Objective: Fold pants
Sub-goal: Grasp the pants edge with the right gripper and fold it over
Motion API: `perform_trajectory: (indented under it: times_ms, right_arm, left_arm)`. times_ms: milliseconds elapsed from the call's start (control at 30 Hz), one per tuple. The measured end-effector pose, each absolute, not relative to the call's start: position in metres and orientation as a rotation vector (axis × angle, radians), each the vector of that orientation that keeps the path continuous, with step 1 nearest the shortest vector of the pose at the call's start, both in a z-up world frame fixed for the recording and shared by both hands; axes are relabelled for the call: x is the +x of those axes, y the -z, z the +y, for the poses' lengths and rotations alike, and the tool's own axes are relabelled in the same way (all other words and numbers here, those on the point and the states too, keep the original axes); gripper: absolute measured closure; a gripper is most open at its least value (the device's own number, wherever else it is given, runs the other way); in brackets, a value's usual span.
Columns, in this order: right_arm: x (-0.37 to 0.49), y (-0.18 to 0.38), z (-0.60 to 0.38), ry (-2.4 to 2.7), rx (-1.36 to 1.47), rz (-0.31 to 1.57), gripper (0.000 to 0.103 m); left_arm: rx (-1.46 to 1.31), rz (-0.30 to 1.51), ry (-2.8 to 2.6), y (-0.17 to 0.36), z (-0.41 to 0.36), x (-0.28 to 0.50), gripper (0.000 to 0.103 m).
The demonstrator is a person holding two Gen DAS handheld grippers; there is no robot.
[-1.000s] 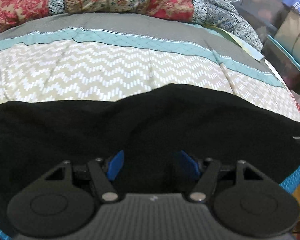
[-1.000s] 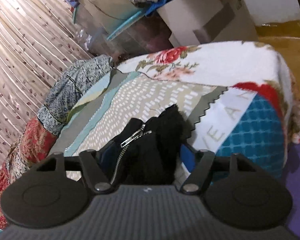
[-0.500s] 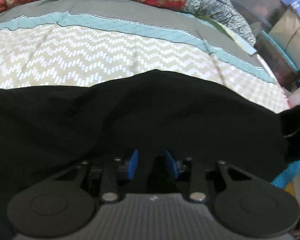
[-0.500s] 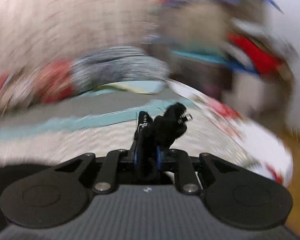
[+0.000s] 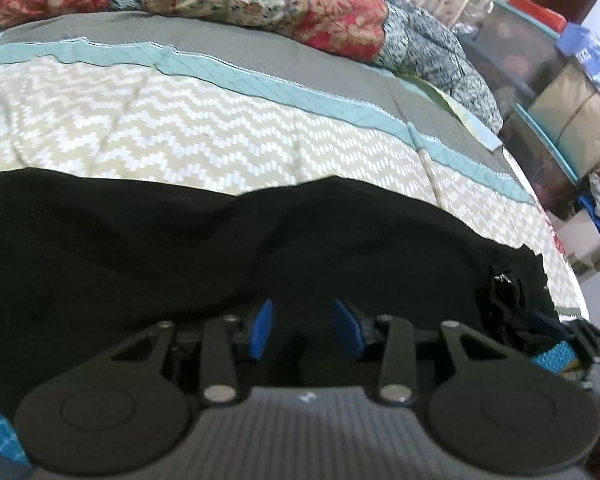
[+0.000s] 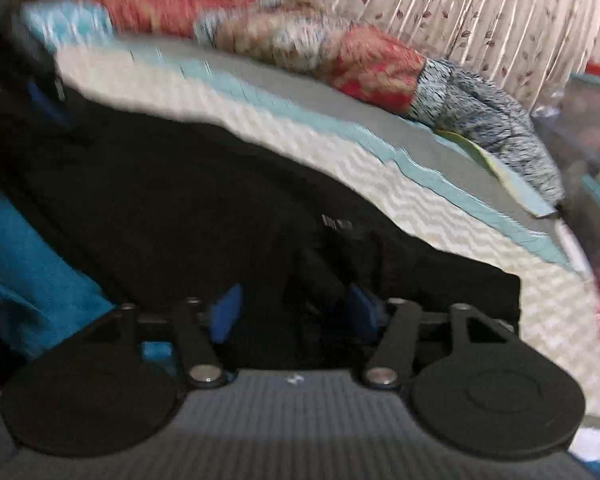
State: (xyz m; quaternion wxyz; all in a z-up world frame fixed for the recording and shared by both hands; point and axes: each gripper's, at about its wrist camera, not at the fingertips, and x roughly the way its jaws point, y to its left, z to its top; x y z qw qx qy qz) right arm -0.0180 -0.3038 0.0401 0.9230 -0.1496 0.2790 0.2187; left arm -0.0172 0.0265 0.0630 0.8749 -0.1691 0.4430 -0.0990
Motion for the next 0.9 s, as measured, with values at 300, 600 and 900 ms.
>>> perform_trajectory:
  times_ms: [300, 600, 900]
  right_arm:
    - [0.043, -0.025, -0.353, -0.253, 0.133, 0.658, 0.085]
    - [0.058, -0.034, -0.364, -0.199, 0.252, 0.594, 0.083]
    - [0.044, -0.02, -0.435, 0.006, 0.399, 0.643, 0.083]
  left_arm:
    - [-0.397, 0.868, 0.11, -0.076, 0.078, -0.052, 0.062]
    - [-0.518, 0.871, -0.017, -0.063, 0.126, -0.073, 0.062]
    - [-0.515, 0.879, -0.017, -0.06, 0.128, -0.064, 0.062]
